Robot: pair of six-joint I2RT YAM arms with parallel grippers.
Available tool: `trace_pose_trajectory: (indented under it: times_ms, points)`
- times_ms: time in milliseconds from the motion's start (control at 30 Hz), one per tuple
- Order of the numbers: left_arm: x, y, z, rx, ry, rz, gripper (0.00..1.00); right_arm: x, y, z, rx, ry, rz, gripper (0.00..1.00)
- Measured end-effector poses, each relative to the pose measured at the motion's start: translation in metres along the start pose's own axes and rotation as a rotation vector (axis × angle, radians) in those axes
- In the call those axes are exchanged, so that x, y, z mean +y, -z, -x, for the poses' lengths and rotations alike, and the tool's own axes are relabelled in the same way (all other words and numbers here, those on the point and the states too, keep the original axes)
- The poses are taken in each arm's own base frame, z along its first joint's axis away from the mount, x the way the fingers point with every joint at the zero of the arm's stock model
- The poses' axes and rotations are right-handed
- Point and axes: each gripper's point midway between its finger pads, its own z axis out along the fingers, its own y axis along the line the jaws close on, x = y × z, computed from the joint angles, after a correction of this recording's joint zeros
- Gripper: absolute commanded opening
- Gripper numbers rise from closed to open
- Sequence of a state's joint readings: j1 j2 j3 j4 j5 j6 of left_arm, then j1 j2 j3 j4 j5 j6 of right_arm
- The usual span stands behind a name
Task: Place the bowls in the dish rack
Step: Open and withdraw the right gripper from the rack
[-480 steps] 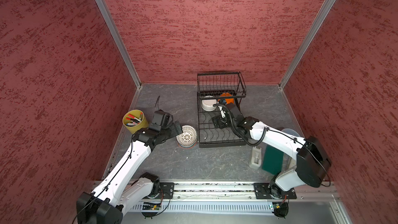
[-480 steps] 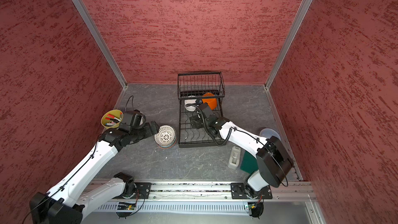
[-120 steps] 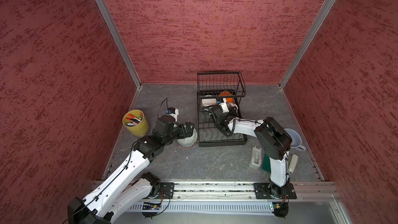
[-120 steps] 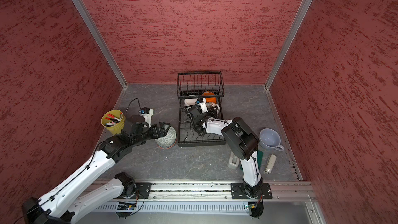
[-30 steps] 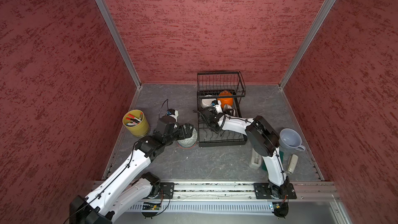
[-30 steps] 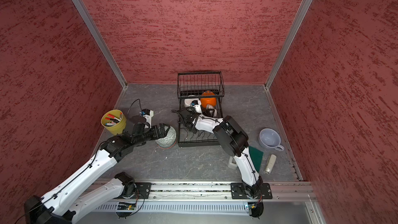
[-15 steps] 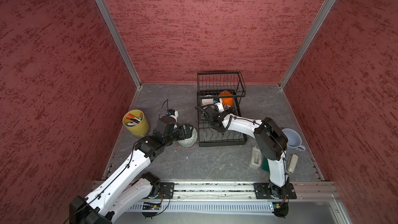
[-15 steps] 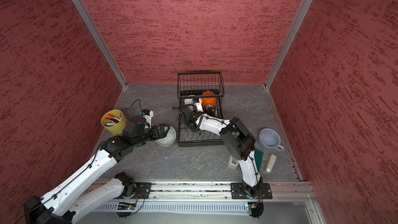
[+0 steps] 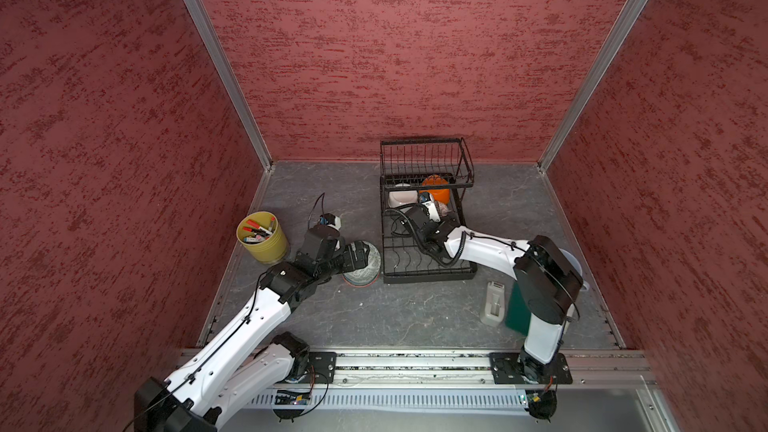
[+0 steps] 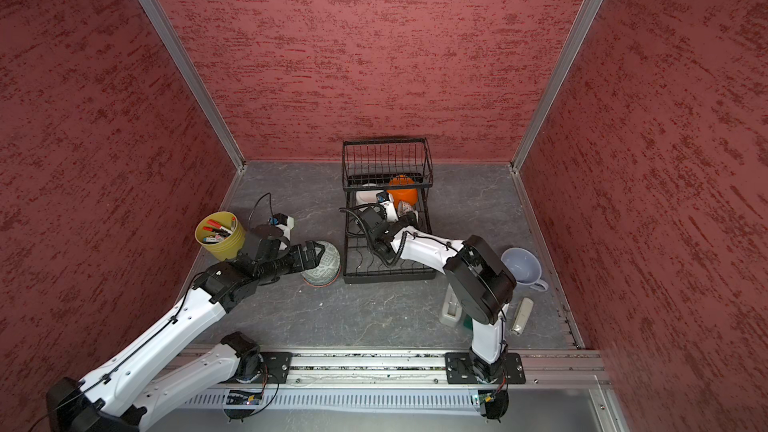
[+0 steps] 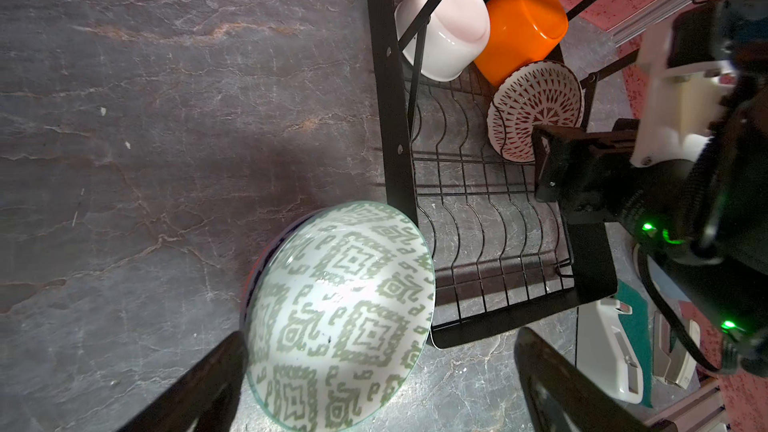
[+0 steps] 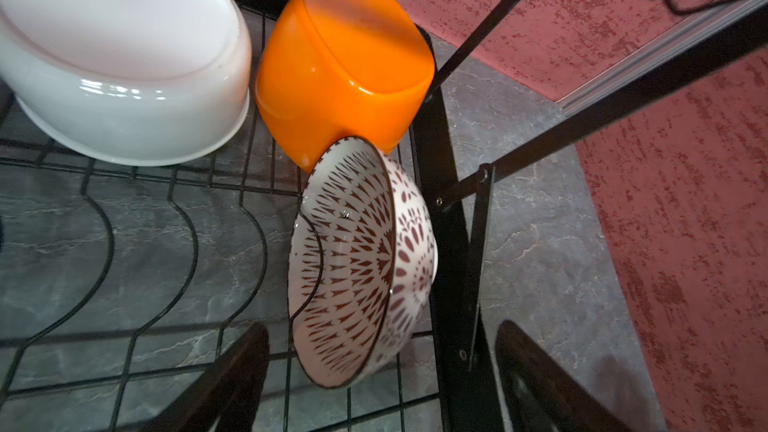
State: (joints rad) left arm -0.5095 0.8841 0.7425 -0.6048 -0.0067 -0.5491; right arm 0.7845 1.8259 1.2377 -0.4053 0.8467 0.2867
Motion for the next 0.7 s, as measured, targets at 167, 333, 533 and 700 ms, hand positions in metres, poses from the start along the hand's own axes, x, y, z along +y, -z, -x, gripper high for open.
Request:
trace_pose_trajectory:
  times_ms: [167,333,533,700]
  points:
    - [0.003,-0.004,-0.003,0.021,0.004,0.019,1.00,-0.002,0.012,0.002,-0.011,-0.037,0.068,0.88]
    - [0.008,-0.006,-0.002,0.041,0.007,0.061,1.00,0.005,0.024,-0.009,0.023,-0.068,0.186,0.88]
    - [0.014,-0.006,-0.001,0.064,0.008,0.110,1.00,0.009,0.052,-0.014,0.040,-0.122,0.364,0.88]
    - [0.019,-0.007,0.002,0.080,0.005,0.167,0.99,0.016,0.079,-0.006,0.034,-0.152,0.522,0.88]
